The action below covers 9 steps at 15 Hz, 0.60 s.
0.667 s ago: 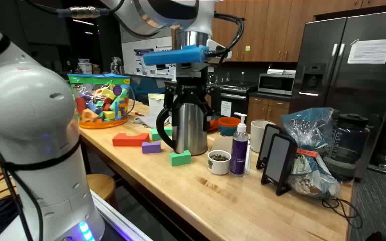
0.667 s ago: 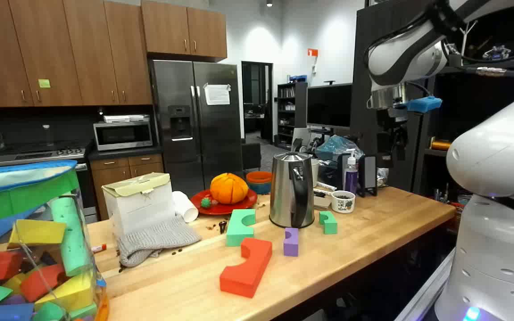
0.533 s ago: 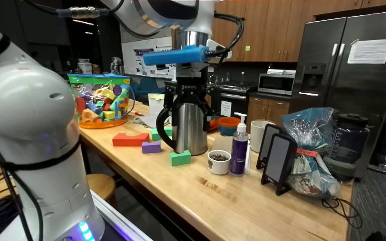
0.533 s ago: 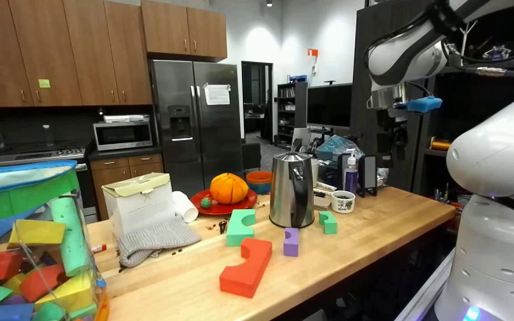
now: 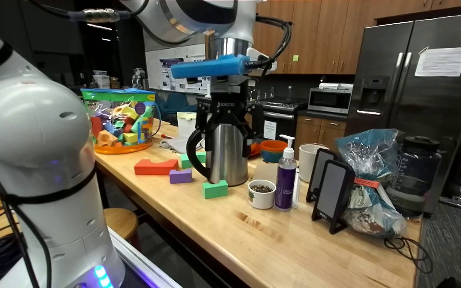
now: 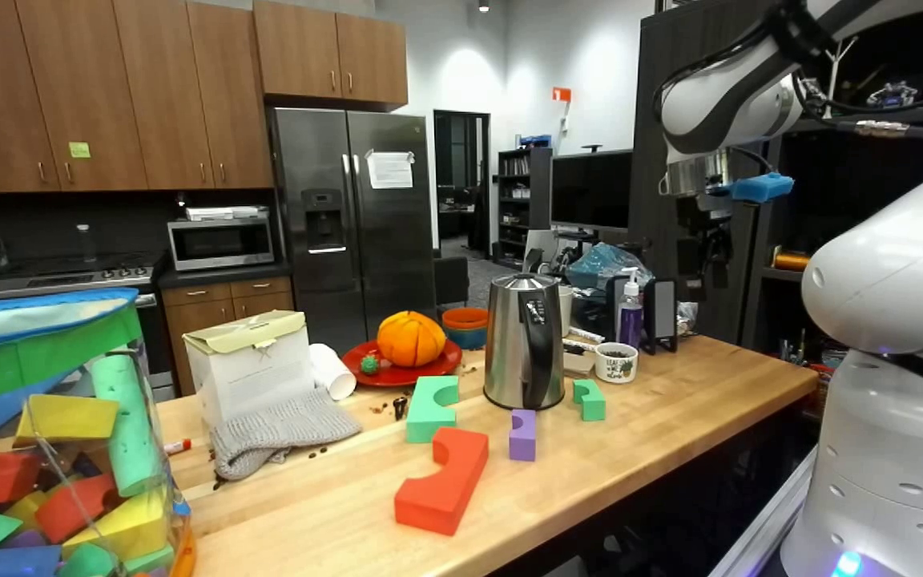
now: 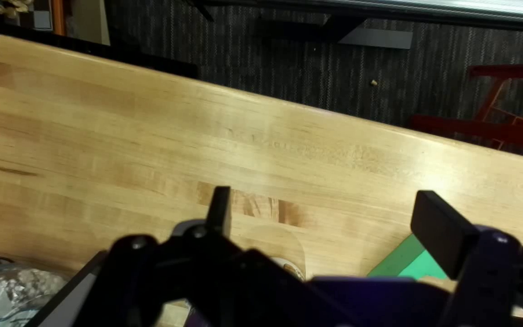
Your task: Open the kettle, then press two buttons
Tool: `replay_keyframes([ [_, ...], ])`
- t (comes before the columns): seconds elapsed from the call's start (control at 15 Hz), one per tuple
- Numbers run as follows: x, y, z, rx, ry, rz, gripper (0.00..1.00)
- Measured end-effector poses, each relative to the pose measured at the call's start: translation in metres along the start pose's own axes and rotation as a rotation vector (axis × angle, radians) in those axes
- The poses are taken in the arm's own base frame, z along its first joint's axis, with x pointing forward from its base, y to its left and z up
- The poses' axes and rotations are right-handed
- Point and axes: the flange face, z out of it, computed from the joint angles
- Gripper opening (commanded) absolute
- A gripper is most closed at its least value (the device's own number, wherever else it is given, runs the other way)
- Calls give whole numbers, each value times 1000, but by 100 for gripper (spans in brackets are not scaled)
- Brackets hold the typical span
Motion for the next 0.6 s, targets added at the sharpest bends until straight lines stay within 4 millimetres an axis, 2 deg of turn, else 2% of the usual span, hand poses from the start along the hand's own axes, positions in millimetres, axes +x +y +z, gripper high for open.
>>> replay_keyframes([
  [0.33, 8, -7, -8, -26, 35, -24, 100],
  [0.6, 30, -37, -37, -114, 172, -123, 100],
])
